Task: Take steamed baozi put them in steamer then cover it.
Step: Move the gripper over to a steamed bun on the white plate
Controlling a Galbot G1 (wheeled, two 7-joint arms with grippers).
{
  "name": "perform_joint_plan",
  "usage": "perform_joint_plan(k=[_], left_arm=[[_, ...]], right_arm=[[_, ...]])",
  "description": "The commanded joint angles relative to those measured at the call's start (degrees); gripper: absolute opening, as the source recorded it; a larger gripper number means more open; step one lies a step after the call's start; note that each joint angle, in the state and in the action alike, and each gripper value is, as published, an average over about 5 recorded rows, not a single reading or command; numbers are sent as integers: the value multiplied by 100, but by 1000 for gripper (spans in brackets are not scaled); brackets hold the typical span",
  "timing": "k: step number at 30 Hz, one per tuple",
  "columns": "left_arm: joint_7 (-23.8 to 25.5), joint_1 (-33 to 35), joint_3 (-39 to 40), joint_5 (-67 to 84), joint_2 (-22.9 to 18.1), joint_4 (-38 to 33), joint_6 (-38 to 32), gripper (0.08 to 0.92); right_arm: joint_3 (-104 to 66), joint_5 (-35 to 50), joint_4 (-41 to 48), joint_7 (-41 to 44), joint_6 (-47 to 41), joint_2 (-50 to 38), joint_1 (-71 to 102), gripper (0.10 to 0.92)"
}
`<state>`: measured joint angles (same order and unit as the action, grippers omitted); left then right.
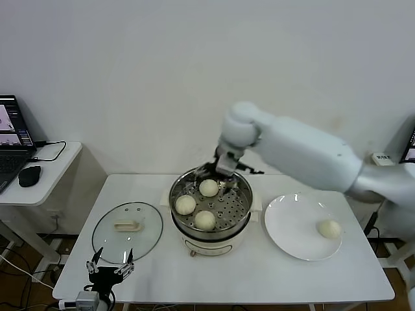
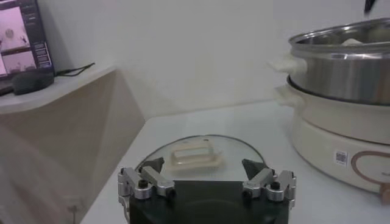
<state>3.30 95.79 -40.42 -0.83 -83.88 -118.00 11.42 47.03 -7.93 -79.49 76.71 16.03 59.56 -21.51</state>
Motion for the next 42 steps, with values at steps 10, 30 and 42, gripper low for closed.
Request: perform_joint_plan(k=[10,30,42], left_arm=[[68,15,106,44,76,-122,62,823],[49,113,138,-27,159,49,81,823],[59,46,152,-88,134,201,86,823]], right_arm=[[-1418,311,-89,70,-3329,-3029,1032,822],[-3423,-1816,1165,-109,-2359,-2461,3874,823],[-3317,-1976,1717,-111,-2028,-1998,3989,823]])
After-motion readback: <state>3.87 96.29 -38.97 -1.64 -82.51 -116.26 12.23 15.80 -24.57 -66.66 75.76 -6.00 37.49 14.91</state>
